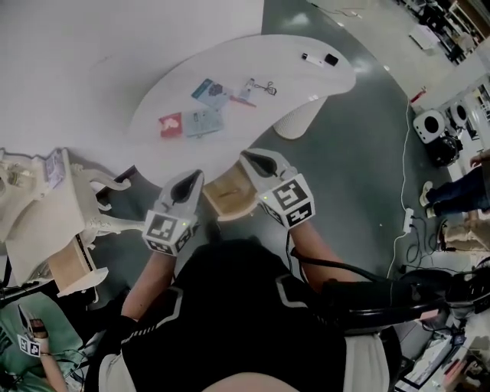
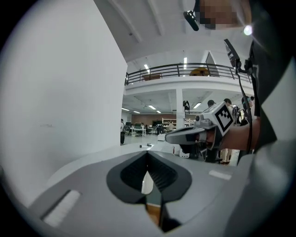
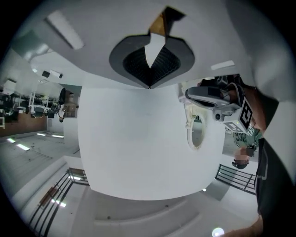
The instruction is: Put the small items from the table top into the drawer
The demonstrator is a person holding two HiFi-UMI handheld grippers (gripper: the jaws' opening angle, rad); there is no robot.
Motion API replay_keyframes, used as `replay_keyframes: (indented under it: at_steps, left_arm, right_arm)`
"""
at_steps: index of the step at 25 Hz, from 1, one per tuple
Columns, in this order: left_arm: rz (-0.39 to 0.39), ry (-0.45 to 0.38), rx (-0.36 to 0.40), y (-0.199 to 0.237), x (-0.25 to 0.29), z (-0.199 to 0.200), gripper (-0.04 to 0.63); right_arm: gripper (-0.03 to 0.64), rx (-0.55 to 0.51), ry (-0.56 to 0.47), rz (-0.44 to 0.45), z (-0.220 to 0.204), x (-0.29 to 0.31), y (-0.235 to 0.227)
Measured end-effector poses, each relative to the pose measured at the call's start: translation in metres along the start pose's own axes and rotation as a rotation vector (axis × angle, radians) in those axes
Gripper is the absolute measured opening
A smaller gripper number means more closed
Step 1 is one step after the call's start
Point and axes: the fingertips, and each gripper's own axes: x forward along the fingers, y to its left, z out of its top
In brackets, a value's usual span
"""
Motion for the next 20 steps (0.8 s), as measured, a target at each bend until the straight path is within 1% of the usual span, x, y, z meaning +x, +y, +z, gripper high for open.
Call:
replay_keyframes:
  at_steps: [3, 6, 9, 14, 20]
  left_arm:
    - [0.003, -0.023, 0.007, -0.001, 0.000, 0.012, 0.000]
    - [0.009, -0.055, 0.024, -0.002, 0.000, 0.025, 0.000]
    - [0.022, -0.080, 0.028, -0.002, -0.003, 0.035, 0.000]
    - [0.042, -0.100, 0.012, 0.002, -0.006, 0.044, 0.000]
    - [0.054, -0.108, 0.014, 0.005, -0.006, 0.047, 0.000]
  right_arm:
    - [0.002, -0.005, -0.036, -0.029, 0.011, -0.009, -0.002]
    - [0.002, 0.034, -0.098, -0.055, 0.024, -0.016, -0.008]
    - [0.002, 0.059, -0.136, -0.079, 0.031, -0.022, -0.013]
    - [0.000, 0.079, -0.162, -0.096, 0.037, -0.025, -0.015]
    - [0.000, 0.100, -0.176, -0.103, 0.039, -0.027, -0.018]
